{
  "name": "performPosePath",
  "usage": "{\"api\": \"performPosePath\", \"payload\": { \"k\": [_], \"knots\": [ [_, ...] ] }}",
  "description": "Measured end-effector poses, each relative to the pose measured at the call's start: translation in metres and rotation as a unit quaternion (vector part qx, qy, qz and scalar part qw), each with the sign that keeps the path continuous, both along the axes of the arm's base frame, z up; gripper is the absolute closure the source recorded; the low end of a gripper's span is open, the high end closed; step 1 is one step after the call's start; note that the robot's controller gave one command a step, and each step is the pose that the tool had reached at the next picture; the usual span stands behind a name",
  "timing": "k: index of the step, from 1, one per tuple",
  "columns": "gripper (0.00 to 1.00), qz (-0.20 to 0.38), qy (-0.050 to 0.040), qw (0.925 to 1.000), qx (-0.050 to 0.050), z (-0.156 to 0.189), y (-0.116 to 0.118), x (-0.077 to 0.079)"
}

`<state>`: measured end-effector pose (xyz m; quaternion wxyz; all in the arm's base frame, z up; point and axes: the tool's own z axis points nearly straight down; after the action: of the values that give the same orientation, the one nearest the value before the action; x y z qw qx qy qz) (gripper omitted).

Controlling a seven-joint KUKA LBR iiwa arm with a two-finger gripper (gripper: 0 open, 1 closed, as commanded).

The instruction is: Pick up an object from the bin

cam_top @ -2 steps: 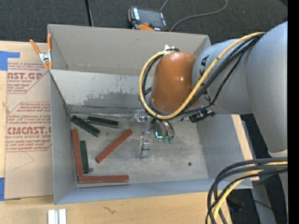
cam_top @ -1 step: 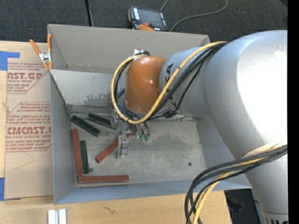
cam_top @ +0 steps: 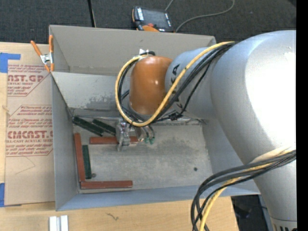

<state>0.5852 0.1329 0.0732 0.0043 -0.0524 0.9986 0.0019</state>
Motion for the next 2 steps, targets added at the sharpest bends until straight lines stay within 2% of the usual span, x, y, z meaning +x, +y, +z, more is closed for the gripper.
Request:
{"api": "performPosePath", "payload": {
  "k": [1, 2],
  "knots": [
    [0.0, 0.0, 0.0029, 1.0, -0.001, -0.0026, -0.001, -0.0018],
    [1.0, 0.0, -0.0004, 1.0, 0.0, -0.0009, -0.0009, 0.0]
  ]
}}
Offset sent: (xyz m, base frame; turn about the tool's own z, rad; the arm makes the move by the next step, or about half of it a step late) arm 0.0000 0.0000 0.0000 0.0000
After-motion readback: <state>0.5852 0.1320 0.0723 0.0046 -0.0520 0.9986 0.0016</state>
